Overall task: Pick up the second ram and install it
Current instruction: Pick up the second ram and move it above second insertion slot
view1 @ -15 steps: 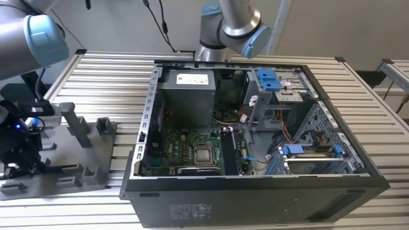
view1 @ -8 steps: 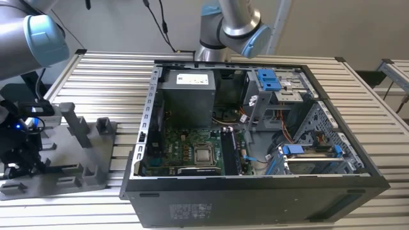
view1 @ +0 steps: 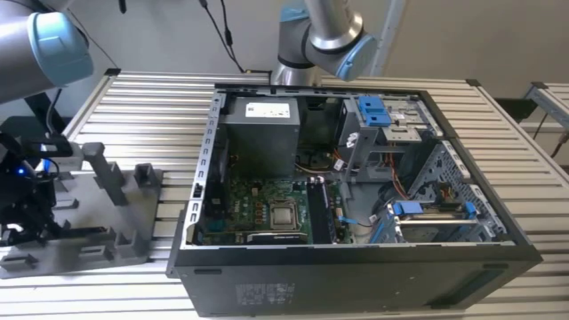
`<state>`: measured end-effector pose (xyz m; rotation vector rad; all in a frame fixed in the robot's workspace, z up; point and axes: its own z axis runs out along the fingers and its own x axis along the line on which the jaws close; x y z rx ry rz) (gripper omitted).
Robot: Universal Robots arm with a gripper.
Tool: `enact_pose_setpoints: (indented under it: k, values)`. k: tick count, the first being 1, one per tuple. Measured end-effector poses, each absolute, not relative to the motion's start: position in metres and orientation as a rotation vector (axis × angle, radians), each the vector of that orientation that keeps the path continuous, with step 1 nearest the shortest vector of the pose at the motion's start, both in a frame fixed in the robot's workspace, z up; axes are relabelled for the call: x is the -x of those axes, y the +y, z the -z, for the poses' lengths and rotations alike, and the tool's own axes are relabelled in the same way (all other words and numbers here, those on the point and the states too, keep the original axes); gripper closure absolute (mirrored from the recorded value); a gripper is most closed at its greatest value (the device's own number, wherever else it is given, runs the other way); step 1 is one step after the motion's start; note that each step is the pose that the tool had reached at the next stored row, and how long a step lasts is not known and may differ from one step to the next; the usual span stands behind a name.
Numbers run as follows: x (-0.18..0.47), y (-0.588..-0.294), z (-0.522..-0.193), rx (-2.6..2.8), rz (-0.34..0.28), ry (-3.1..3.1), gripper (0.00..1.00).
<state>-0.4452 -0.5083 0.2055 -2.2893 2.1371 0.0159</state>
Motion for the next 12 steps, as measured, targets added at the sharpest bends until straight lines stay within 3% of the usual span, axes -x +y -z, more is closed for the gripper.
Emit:
enact_pose_setpoints:
  k: [12]
  values:
    - [0.445,-0.508,-0.239,2.289,-0.016,2.137,0.86]
